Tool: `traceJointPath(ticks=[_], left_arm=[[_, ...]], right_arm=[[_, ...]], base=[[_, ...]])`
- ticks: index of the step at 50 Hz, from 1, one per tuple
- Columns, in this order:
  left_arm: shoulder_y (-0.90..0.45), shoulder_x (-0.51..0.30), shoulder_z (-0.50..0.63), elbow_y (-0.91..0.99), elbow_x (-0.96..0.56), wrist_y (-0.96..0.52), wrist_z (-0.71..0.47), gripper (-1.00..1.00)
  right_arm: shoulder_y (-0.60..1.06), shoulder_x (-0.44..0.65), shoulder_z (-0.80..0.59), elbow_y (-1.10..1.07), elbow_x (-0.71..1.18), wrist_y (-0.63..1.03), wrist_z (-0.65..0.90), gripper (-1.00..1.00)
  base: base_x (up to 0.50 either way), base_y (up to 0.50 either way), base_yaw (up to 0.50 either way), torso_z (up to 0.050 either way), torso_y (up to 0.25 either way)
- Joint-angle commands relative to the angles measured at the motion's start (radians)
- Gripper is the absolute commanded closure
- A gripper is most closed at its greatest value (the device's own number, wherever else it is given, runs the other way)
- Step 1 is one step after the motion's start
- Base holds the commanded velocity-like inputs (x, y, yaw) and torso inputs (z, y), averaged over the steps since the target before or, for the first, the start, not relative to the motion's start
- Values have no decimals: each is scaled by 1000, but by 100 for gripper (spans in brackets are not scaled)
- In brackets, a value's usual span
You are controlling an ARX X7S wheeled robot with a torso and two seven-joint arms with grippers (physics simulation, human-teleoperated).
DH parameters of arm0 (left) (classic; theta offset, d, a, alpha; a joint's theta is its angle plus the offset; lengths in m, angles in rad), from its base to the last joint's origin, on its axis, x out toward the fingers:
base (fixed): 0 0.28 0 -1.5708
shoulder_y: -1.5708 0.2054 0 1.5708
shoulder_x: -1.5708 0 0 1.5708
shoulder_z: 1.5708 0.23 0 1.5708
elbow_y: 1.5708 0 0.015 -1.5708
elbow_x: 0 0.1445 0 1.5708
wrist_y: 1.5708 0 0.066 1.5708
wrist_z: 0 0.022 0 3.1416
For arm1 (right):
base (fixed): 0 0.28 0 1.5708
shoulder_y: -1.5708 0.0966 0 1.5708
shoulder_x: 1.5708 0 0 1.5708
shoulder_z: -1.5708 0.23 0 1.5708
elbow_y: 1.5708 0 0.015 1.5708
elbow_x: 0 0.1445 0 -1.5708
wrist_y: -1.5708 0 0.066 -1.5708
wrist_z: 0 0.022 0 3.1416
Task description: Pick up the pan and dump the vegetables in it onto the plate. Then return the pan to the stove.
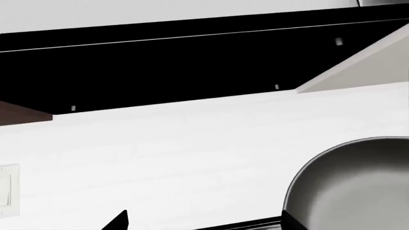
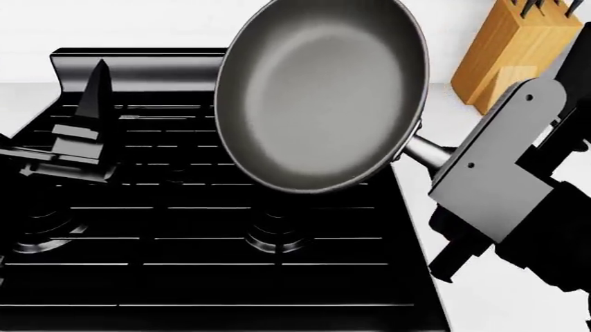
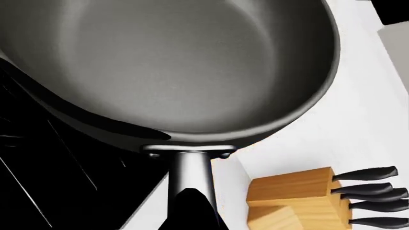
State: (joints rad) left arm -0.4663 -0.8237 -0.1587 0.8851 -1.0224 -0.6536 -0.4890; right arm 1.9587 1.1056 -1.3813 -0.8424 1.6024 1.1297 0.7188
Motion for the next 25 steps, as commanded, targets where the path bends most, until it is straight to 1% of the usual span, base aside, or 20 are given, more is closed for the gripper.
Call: traceJointPath(ticks=[1, 6, 12, 18, 25], left_arm=[[3, 1, 6, -4, 4, 4, 1, -100], [0, 6, 15, -9, 12, 7, 6, -100], [-4, 6, 17, -10, 11, 10, 6, -100], [15, -2, -3, -6, 3, 14, 2, -100], [18, 4, 5, -10, 14, 21, 7, -100]], right_arm=[[-51, 26, 49, 80, -99, -119, -155, 100], [-72, 19, 57, 147, -79, -165, -233, 100], [-142, -39, 38, 251, -87, -226, -302, 100], [-174, -78, 18, 320, -83, -225, -323, 100], [-178, -106, 0, 340, -63, -195, -334, 100]], base=[[0, 0, 0, 0, 0], [0, 0, 0, 0, 2], [0, 0, 0, 0, 0], [0, 0, 0, 0, 0], [0, 0, 0, 0, 1]])
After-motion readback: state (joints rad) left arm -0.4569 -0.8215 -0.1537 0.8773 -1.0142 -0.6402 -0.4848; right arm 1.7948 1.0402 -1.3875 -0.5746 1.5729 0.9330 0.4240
